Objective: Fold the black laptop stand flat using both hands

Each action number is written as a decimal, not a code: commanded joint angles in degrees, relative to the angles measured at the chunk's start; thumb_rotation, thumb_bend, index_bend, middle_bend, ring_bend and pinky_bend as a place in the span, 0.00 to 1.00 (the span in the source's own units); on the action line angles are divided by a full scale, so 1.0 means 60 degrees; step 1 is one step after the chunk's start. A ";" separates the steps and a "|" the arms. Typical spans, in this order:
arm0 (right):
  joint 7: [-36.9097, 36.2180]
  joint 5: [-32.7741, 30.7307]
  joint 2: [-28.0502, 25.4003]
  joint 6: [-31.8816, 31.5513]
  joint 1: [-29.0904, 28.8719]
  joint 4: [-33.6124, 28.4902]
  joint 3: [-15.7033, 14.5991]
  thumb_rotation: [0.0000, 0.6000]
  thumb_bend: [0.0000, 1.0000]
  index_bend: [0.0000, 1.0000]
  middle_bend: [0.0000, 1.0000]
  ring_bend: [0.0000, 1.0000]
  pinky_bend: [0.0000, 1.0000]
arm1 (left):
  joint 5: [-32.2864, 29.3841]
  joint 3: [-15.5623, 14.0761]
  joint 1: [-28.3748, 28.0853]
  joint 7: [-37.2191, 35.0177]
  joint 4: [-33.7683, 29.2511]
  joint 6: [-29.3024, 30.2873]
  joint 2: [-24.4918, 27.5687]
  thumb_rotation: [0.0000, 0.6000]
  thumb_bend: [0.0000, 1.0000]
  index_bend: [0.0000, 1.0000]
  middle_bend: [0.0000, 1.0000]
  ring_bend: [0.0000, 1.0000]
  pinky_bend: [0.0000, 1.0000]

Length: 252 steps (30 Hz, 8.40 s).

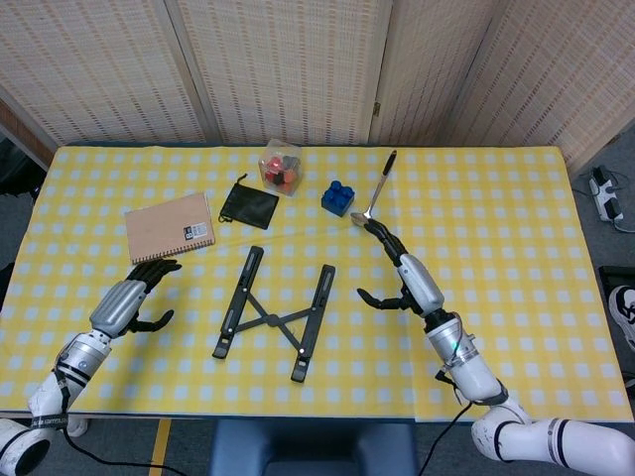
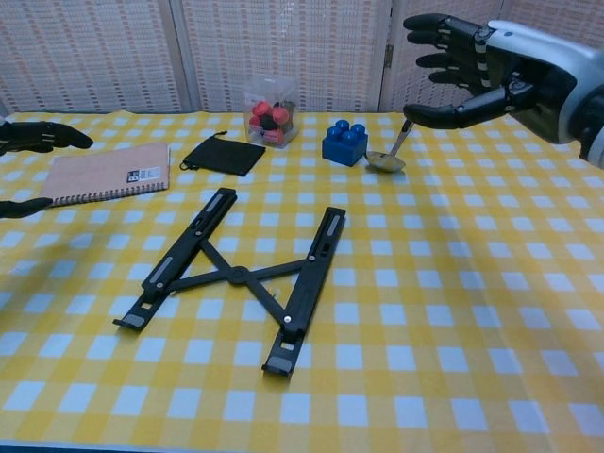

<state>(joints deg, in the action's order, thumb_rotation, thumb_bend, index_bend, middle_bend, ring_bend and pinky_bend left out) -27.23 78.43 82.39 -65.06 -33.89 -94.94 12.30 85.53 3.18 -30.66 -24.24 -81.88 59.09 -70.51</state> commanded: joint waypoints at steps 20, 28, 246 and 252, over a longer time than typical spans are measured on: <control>0.6462 0.1644 0.0553 0.1542 -0.0885 -0.0028 -0.1251 1.00 0.35 0.51 0.71 0.79 0.63 | 0.0964 -0.0075 -0.1978 0.3035 0.4826 -0.0861 -0.3222 1.00 0.17 0.07 0.12 0.03 0.03; 0.7305 0.0991 0.1495 0.2460 -0.1368 0.0830 -0.1268 1.00 0.35 0.55 0.76 0.83 0.69 | 0.1132 -0.0219 -0.2176 0.2428 0.6257 -0.0535 -0.4225 1.00 0.15 0.06 0.11 0.03 0.01; 0.5726 0.0294 -0.2767 -0.2558 0.1141 -0.0379 -0.2874 1.00 0.34 0.00 0.03 0.10 0.02 | -0.2049 0.0450 0.1037 0.3722 0.1174 0.2573 -0.0815 1.00 0.18 0.13 0.09 0.00 0.00; 0.4356 0.0318 -0.3360 -0.3503 0.2568 -0.0006 -0.3239 1.00 0.34 0.00 0.02 0.07 0.02 | -0.1547 -0.0090 0.2222 0.3999 0.0066 0.3945 -0.0296 1.00 0.18 0.13 0.09 0.00 0.00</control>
<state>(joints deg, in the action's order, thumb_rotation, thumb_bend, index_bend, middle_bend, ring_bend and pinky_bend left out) 2.53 80.43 64.39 -83.86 -21.97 -96.21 -5.66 74.63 4.34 -19.85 -1.09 -79.37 79.87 -73.68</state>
